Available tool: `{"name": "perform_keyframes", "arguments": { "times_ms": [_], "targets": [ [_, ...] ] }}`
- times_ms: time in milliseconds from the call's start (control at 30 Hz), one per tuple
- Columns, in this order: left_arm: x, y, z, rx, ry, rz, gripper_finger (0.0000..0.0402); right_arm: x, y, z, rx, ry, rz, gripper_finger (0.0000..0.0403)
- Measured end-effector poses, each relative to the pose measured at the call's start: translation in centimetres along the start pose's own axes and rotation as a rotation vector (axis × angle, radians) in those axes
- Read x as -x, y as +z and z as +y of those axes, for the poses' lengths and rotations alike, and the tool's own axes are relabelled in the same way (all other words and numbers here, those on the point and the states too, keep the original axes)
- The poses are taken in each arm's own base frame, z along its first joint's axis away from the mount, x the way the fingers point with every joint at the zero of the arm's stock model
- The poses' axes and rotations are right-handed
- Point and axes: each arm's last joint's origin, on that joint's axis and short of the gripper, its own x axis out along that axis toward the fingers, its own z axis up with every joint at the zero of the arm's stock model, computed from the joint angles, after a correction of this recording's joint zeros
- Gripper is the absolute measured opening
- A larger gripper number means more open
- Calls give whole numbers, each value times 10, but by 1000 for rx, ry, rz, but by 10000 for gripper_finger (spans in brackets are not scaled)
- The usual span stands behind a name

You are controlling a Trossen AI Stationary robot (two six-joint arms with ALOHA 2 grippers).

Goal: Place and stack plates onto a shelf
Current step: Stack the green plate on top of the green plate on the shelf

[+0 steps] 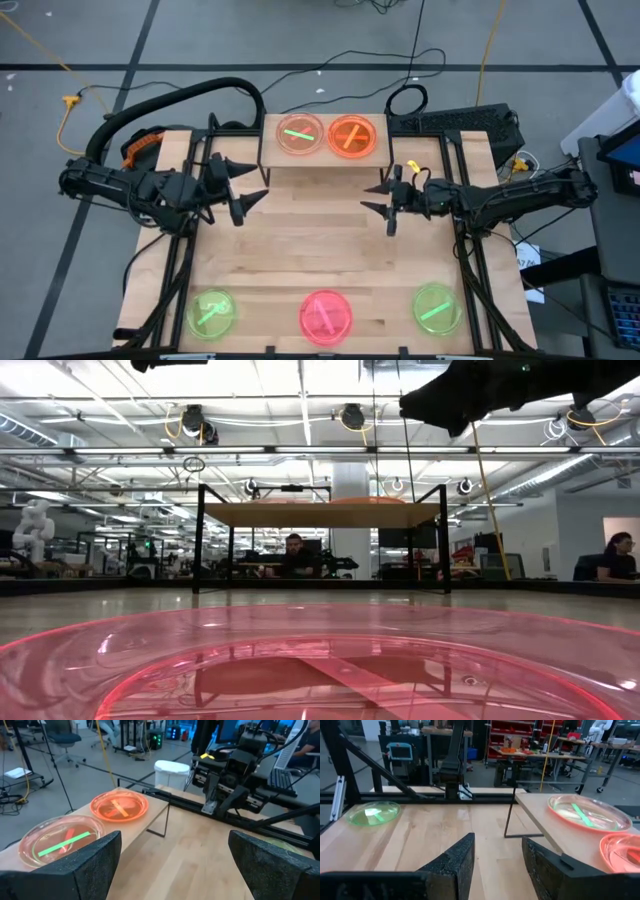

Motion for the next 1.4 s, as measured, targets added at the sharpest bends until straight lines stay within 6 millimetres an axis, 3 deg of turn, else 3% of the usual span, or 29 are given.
{"name": "perform_keyframes", "arguments": {
  "times_ms": [800, 967, 1400],
  "targets": [
    [0, 1, -2, 117, -45, -1, 372, 0, 1, 0, -1, 0, -7, 148],
    [-3, -1, -6, 89, -132, 40, 372, 0, 1, 0, -1, 0, -7, 148],
    [-21, -15, -20, 0, -129, 112, 372, 0, 1, 0, -12, 1, -7, 148]
  ]
}}
